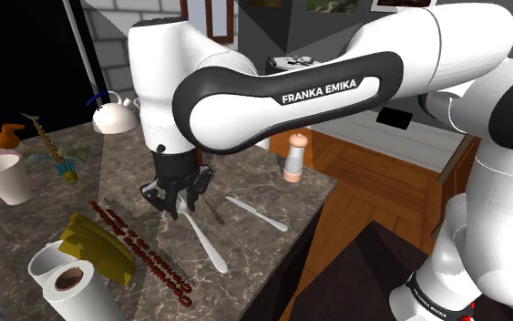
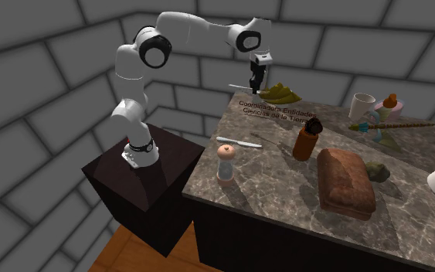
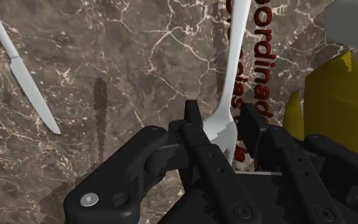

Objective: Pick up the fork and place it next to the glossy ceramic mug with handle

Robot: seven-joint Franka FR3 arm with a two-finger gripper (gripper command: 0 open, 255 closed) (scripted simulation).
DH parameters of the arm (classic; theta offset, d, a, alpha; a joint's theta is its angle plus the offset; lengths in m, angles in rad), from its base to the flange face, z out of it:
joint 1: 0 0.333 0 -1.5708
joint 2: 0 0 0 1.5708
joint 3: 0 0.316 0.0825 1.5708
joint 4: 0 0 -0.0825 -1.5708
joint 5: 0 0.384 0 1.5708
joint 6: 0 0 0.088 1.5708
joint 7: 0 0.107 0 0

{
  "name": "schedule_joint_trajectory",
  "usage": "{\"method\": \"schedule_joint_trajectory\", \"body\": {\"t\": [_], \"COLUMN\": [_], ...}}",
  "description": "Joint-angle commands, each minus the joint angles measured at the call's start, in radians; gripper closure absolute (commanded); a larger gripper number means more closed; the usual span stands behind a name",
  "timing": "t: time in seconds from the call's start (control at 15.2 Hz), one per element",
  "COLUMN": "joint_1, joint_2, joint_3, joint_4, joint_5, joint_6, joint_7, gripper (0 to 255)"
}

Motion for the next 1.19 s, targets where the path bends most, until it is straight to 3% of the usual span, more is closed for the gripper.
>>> {"method": "schedule_joint_trajectory", "body": {"t": [0.0, 0.4, 1.12], "joint_1": [0.042, 0.181, 0.162], "joint_2": [0.059, 0.252, 0.25], "joint_3": [0.011, 0.02, 0.015], "joint_4": [0.076, 0.358, 0.203], "joint_5": [-0.027, -0.105, -0.109], "joint_6": [-0.024, -0.128, 0.021], "joint_7": [0.052, 0.16, 0.173], "gripper": [255, 255, 255]}}
